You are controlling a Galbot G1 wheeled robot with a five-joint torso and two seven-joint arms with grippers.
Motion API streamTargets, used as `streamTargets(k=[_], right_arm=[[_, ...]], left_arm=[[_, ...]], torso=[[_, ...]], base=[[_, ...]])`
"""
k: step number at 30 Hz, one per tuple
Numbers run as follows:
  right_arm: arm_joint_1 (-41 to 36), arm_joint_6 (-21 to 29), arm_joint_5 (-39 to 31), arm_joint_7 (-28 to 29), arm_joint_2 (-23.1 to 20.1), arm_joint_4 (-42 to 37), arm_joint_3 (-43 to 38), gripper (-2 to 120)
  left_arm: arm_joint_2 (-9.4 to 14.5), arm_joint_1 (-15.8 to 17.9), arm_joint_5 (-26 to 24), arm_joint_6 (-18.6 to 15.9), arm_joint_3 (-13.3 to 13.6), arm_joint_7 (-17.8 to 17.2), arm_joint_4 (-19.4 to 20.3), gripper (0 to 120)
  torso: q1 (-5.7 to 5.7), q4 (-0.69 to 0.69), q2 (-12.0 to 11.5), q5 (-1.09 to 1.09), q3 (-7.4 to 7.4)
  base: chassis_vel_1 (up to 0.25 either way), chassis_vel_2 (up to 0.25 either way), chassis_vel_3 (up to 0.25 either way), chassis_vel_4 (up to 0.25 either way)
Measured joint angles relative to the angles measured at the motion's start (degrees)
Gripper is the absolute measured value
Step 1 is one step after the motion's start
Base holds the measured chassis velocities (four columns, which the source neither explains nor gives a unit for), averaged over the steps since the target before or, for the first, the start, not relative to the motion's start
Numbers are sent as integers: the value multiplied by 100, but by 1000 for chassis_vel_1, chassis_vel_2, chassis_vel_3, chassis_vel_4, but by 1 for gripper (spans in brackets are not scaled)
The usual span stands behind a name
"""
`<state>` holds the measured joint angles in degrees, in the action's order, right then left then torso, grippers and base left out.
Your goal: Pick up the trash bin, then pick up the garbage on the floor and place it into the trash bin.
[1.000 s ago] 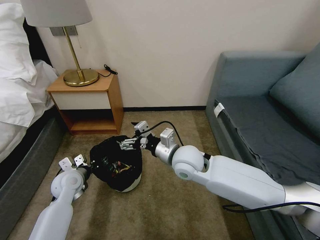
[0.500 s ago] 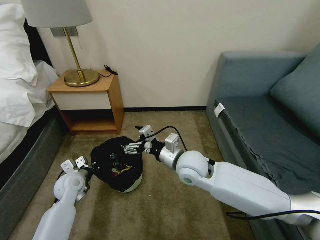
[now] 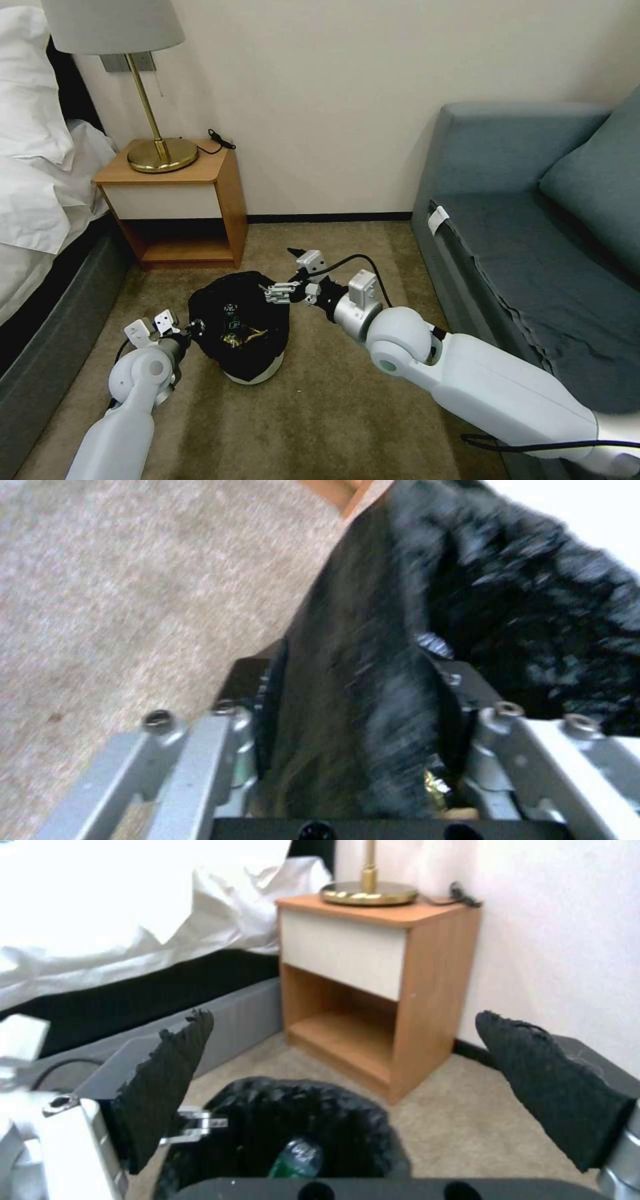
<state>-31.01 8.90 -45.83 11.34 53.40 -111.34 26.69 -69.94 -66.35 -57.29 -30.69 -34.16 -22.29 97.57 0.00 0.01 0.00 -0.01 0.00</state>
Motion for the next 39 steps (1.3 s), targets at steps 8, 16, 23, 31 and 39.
streamTargets(k=[8,16,23,31,39], right_arm=[[-433,-40,472,-61,-2,-46,-535,100],[-1150,-210,1281,-71,59,-20,-1294,100],[-1766,-421,1846,-65,121,41,-1939,100],[-2431,-155,2453,218,270,-229,-2819,100],[-3293,7,2899,301,503,-661,-3699,100]], left_arm=[[28,-131,453,304,-42,360,182,82],[66,-298,1346,808,-88,897,405,100],[108,-512,2241,1428,-176,1762,635,100],[96,-906,3497,2255,-403,2689,737,100],[-61,-1191,3702,3366,-446,3152,928,100]], torso=[[0,-1,0,1,0],[0,-1,0,1,0],[0,0,0,2,0],[0,-2,0,1,1],[0,-1,0,1,1]], base=[[0,0,0,0],[0,0,0,0],[0,0,0,0],[0,0,0,0],[0,0,0,0]])
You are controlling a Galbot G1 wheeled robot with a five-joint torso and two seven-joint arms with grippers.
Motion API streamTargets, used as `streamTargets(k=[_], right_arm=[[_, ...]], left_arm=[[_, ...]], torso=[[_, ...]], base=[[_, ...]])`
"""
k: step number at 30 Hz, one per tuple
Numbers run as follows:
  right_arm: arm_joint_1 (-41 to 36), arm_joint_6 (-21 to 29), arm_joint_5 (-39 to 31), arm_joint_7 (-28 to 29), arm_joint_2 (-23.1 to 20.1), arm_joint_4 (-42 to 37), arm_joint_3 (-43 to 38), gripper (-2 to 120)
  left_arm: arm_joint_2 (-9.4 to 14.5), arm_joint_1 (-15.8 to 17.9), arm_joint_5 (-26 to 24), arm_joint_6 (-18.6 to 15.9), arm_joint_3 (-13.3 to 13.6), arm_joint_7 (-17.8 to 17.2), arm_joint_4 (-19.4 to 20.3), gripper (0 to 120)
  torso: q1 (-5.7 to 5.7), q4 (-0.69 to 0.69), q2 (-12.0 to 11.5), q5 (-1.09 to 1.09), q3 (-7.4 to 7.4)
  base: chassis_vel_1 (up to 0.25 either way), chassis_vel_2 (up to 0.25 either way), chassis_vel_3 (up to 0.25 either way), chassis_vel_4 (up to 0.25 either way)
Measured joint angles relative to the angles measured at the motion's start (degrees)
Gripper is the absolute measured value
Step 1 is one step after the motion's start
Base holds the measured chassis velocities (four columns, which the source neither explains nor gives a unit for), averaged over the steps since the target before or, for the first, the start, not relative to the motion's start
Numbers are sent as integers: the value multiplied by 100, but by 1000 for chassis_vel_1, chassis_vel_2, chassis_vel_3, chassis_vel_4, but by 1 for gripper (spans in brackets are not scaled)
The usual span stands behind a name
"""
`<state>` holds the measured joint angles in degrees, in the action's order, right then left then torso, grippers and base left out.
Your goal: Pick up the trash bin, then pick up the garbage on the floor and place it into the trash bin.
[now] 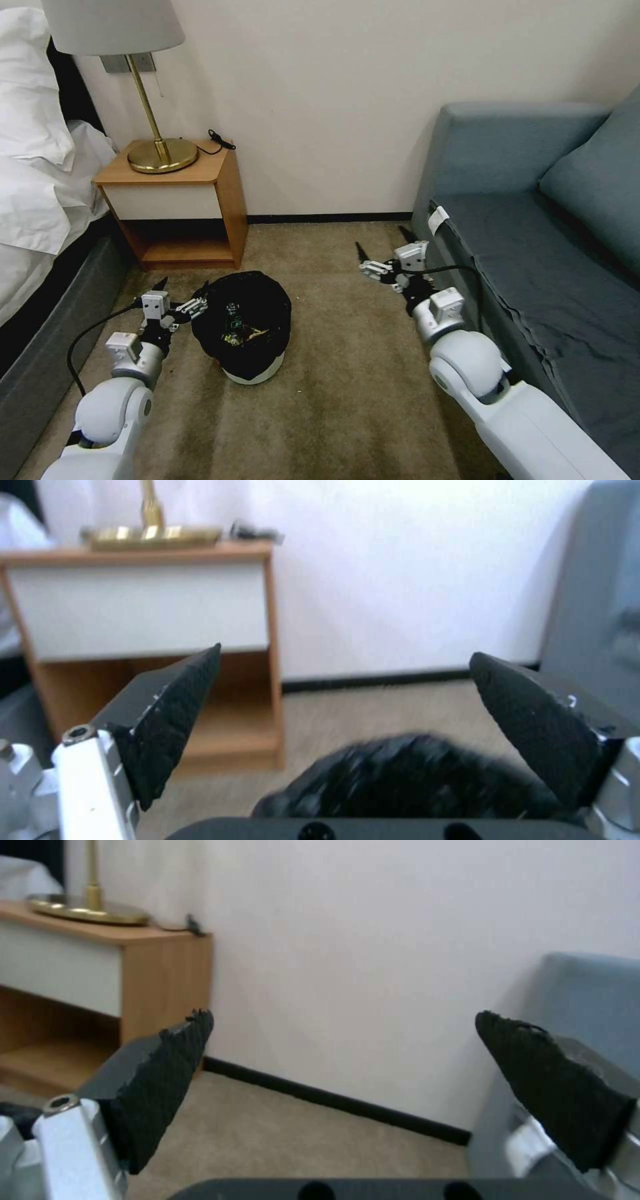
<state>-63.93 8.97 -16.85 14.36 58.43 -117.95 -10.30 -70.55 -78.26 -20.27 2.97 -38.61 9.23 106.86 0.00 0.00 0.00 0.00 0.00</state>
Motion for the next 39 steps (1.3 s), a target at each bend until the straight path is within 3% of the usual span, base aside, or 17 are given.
streamTargets(k=[4,6,12,30,39], right_arm=[[-304,0,109,-12,162,-118,-224,100],[-701,-37,305,-32,478,-265,-460,100],[-1215,-183,661,-156,1016,-386,-777,100],[-1736,-393,1045,-390,1438,-511,-1075,100],[-2032,-571,1355,-512,1630,-597,-1283,100]], left_arm=[[-122,-51,-51,261,74,24,33,100],[-315,-144,-235,405,174,-136,144,100],[-576,-411,-184,527,160,-371,415,100],[-907,-773,-104,609,-20,-636,638,100],[-981,-845,-19,699,21,-606,671,100]], torso=[[0,1,0,0,0],[0,1,0,0,0],[0,0,0,0,0],[0,0,0,0,0],[0,0,0,0,0]], base=[[0,0,0,0],[0,0,0,0],[0,0,0,0],[0,0,0,0],[0,0,0,0]])
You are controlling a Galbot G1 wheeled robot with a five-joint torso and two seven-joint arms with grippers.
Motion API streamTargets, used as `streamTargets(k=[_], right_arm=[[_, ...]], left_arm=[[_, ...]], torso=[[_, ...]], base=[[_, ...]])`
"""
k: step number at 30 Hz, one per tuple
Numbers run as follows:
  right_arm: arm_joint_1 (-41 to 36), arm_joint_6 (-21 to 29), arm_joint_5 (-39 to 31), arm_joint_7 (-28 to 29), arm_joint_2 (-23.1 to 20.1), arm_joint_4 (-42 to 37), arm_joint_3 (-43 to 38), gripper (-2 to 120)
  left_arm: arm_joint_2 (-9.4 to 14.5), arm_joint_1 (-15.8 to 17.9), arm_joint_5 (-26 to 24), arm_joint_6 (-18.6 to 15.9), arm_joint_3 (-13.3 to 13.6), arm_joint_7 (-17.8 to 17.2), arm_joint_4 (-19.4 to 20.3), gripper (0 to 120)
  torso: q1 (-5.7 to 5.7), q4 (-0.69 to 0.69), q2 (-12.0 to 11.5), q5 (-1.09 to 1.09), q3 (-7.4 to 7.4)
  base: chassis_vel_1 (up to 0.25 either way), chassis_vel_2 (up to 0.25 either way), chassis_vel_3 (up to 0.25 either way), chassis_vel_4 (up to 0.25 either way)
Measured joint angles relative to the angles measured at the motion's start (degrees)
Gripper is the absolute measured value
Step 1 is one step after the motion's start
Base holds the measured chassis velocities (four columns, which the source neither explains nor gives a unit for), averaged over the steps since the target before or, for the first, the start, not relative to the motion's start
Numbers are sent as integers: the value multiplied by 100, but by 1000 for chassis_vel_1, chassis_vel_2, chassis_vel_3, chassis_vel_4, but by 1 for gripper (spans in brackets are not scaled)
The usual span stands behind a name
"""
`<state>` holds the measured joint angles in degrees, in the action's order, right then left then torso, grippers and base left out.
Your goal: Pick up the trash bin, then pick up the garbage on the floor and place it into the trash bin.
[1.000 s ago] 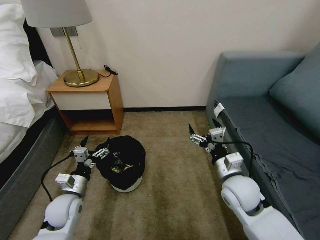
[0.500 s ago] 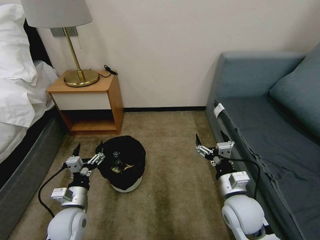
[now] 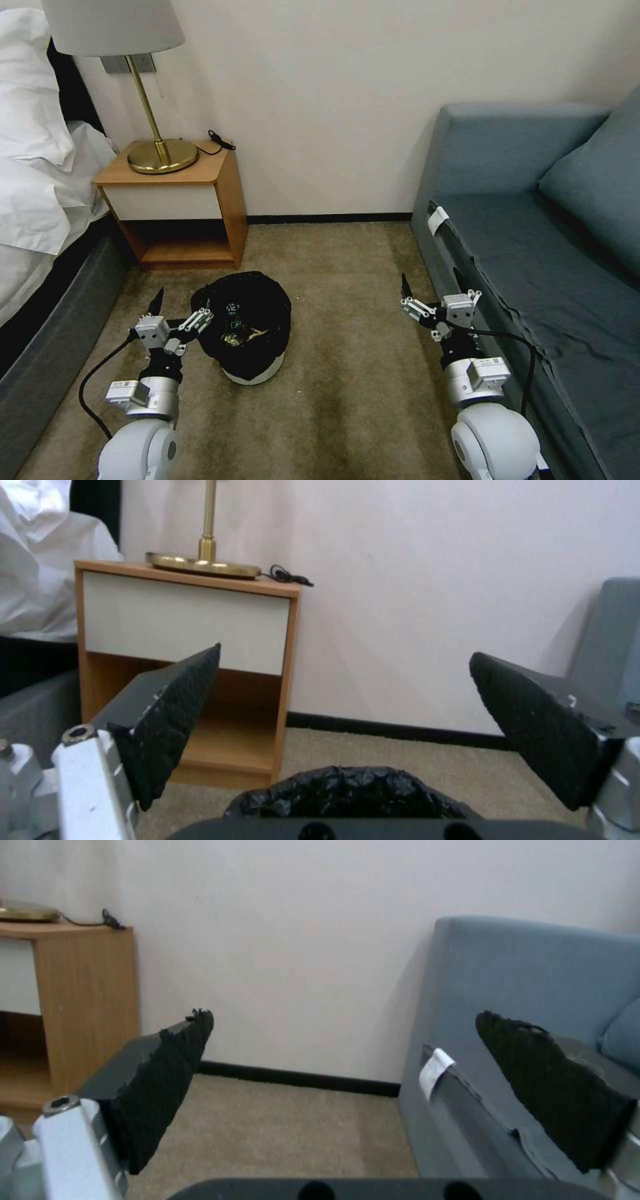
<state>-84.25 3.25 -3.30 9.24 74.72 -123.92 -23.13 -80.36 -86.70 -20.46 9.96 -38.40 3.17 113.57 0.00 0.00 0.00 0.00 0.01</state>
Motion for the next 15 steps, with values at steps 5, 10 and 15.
streamTargets(k=[5,10,15], right_arm=[[-78,-71,65,-34,48,-8,-93,100],[-126,-127,77,-61,60,-17,-160,100],[-172,-155,99,-96,78,-18,-171,100]], left_arm=[[19,21,48,46,21,4,-11,100],[58,23,62,109,36,18,-16,100],[48,5,101,161,46,52,-21,100]], torso=[[0,0,0,0,0],[0,0,0,0,0],[0,0,0,0,0]], base=[[0,0,0,0],[0,0,0,0],[0,0,0,0]])
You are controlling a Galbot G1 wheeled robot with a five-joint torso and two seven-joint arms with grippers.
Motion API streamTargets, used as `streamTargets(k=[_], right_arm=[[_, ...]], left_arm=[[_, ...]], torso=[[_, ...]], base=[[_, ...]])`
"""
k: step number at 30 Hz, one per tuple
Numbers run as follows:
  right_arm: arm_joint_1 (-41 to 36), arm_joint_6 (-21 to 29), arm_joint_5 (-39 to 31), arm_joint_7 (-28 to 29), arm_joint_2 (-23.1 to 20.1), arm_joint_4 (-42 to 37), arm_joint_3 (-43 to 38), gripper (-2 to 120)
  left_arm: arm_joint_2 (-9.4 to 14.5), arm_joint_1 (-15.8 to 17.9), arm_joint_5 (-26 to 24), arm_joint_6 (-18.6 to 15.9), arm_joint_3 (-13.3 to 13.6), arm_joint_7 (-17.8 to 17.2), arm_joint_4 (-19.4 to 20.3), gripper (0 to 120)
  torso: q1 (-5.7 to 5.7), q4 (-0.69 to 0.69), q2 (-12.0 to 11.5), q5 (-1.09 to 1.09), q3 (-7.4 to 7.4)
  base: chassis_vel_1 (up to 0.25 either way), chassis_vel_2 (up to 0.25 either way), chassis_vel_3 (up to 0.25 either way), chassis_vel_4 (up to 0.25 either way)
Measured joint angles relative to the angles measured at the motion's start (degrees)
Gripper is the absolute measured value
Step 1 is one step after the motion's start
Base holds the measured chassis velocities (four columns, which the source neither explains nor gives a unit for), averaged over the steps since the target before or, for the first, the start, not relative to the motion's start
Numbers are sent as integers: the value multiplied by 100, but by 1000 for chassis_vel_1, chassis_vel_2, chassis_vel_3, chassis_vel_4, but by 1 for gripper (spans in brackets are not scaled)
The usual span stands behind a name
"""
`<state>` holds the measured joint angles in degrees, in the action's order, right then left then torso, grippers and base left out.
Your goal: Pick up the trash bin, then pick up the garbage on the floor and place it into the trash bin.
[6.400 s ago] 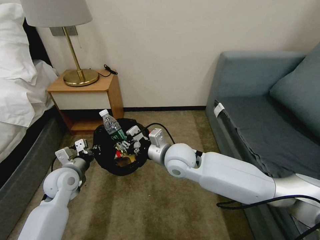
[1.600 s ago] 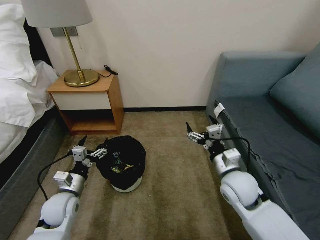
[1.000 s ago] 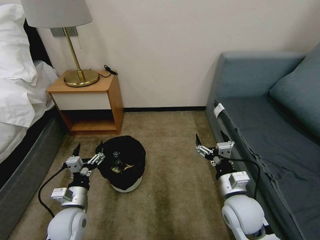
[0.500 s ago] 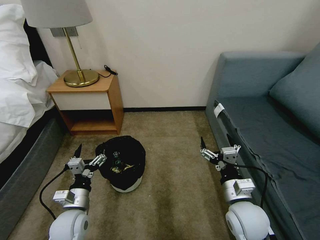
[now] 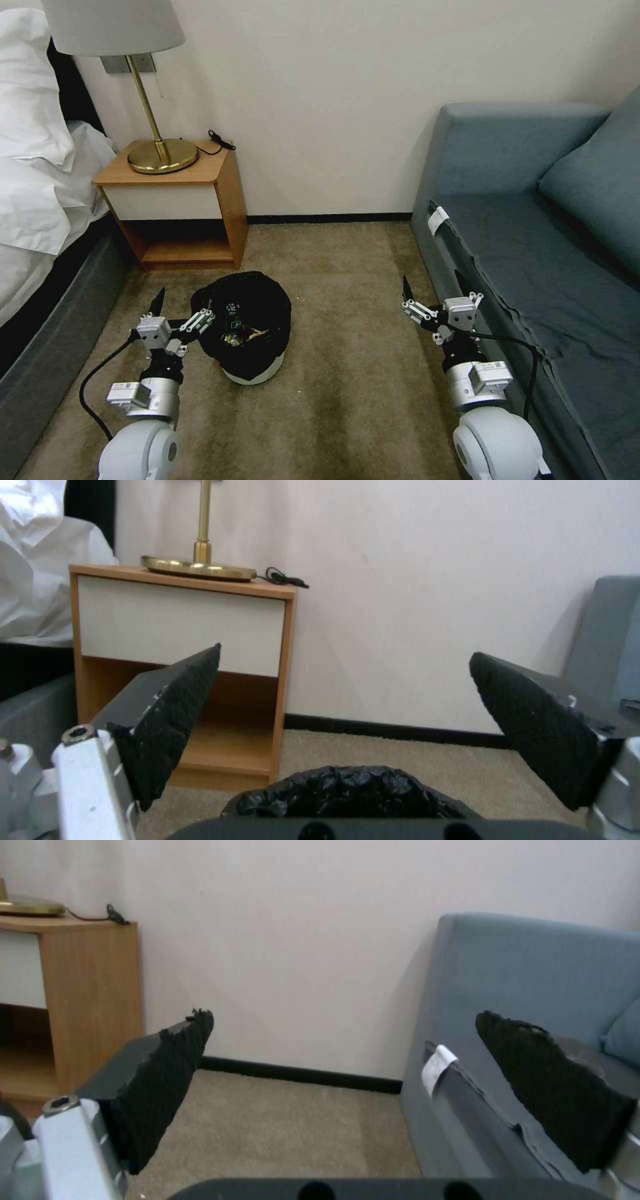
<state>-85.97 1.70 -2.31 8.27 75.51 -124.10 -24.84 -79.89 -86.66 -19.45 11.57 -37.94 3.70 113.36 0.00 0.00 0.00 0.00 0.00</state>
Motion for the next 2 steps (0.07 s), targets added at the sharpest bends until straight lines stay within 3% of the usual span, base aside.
streamTargets(k=[2], right_arm=[[-24,-6,26,-21,23,0,7,100]], left_arm=[[-1,-9,10,5,0,1,-4,100]], torso=[[0,0,0,0,0]], base=[[0,0,0,0]])
